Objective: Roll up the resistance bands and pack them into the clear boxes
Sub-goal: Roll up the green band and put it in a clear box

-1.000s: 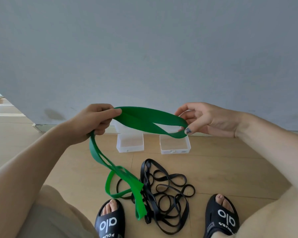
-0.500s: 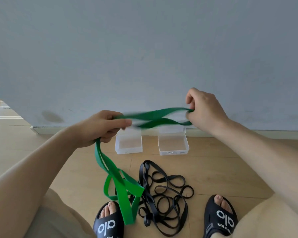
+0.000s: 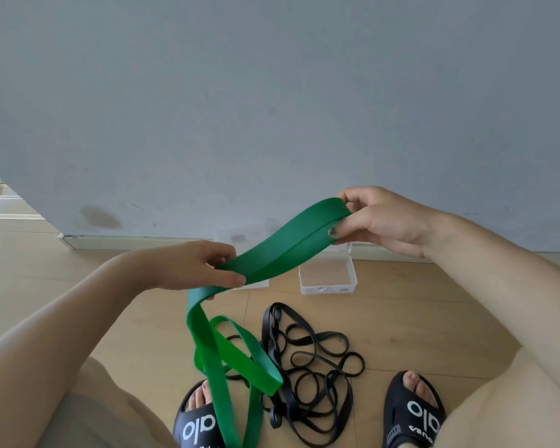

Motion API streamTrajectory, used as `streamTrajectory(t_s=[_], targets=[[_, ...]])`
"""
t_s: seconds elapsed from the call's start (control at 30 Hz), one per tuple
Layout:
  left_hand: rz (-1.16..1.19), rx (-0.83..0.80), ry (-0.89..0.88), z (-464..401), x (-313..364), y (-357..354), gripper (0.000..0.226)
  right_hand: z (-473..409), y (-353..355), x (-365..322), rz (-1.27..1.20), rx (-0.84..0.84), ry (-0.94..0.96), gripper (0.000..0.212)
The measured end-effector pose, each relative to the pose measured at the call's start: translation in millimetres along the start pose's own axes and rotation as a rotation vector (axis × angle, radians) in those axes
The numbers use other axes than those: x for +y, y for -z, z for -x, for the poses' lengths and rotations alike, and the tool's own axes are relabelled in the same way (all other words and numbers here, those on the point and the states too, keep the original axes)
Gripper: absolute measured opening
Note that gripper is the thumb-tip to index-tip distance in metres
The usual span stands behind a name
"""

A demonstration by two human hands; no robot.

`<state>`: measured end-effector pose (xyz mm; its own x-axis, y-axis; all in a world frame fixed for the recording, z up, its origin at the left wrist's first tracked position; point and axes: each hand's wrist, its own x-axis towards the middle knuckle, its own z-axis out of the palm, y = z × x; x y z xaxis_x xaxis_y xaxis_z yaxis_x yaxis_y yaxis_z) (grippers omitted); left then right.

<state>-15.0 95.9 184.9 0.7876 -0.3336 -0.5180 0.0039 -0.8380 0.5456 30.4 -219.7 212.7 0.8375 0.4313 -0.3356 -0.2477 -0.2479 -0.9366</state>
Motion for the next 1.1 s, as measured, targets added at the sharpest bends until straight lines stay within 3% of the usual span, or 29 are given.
streamTrajectory(t_s=[0.07,0.2,0.37,0.47,0.53,0.63,0.77,0.97,1.1], targets=[[-0.052,-0.015,0.020,-2.9,2.2,-3.4,0.040,4.4,0.0,-6.2,-0.062,-0.063,0.004,0.027],[0.018,-0.074,0.049,-9.4,9.6,-5.7,0.028,4.6,-1.8,-11.2,-0.167,-0.126,-0.010,0.028],[-0.119,-0.003,0.058,-18.9,9.4,-8.7,0.032,-5.2,-10.8,-9.0,-0.171,0.120,0.040,0.025],[0.117,0.066,-0.086,-22.3,22.6,-15.9,0.063,-3.0,-20.2,-13.8,-0.247,0.103,0.063,0.032],[0.215,0.176,-0.250,-24.3,35.2,-20.1,0.070,-2.0,-30.1,-15.3,-0.223,0.086,0.065,0.035],[0.263,0.319,-0.418,-26.9,51.6,-26.2,0.048,-3.3,-42.7,-13.6,-0.219,0.052,0.071,0.038],[0.263,0.424,-0.393,-26.6,54.7,-23.5,0.018,-7.6,-47.5,-15.5,-0.332,0.072,0.068,0.026],[0.188,0.429,-0.405,-27.7,53.6,-25.1,0.024,-10.1,-46.4,-11.2,-0.326,0.123,0.015,0.025],[0.141,0.563,-0.425,-30.2,57.9,-26.9,0.032,-12.3,-54.8,-7.6,-0.376,0.162,-0.004,0.032]])
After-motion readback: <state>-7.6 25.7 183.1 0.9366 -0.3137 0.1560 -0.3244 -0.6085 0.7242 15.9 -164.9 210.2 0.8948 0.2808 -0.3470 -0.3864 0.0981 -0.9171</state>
